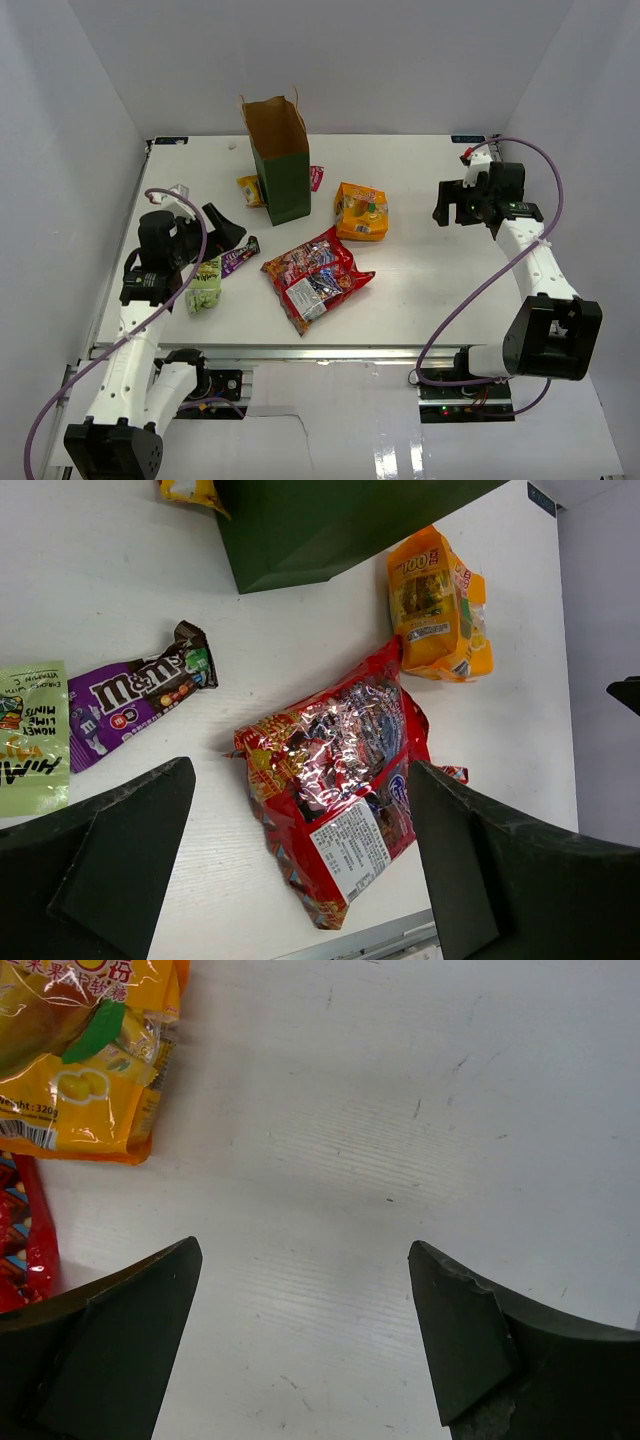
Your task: Place the snacks into the paper bag
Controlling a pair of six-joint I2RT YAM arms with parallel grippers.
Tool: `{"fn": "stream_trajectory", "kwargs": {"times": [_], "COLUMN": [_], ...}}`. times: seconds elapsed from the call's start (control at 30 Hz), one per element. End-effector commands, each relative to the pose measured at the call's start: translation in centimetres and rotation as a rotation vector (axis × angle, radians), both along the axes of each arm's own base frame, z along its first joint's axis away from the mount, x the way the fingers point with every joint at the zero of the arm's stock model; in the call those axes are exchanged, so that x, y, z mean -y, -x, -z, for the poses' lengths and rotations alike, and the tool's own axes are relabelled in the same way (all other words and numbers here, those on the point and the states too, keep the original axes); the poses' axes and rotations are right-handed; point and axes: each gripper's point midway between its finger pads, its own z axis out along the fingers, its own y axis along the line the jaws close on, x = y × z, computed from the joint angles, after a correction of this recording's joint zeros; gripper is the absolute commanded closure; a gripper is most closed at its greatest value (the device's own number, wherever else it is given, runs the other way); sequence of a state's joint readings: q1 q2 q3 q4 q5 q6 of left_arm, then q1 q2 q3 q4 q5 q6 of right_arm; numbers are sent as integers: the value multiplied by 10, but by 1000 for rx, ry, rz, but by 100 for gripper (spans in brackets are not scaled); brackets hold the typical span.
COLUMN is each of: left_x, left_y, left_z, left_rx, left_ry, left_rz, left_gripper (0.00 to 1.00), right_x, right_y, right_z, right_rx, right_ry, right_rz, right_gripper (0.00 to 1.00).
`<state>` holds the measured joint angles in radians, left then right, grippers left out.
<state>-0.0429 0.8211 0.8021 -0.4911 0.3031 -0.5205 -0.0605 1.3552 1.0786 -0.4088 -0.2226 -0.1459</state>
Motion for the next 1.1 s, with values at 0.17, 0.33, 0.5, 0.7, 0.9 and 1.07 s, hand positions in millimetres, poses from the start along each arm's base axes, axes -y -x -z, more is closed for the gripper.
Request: {"fn": "stream_trajectory", "kwargs": {"times": [0.17,0.33,0.5,0.7,0.9,1.07], "left_x": [-1,1,1,-2,-4,-3], "left_y": [-1,2,11,25,38,42], "left_z": [4,0,-4,-4,-4,-4], "left_rx": [16,26,32,18,7,-3], "left_ry": [-2,14,33,48,77,99], "left_rz": [-1,-2,-14,-42,-71,-80], "left_gripper": [2,2,2,2,2,2], "right_x": [-81,-108,-109,-103,-133,-147], "right_y": [33,43,12,-49,-64,-66], "right_z": [-13,24,21,42,51,80], "right_rx": [109,-60,-148,-328,-365,-431], "right_ry": [-27,54,-322,-494,-579,-597], "right_rz": [-724,-803,-649,-354,-329,-312], "right_gripper": [10,10,1,16,12,13]}}
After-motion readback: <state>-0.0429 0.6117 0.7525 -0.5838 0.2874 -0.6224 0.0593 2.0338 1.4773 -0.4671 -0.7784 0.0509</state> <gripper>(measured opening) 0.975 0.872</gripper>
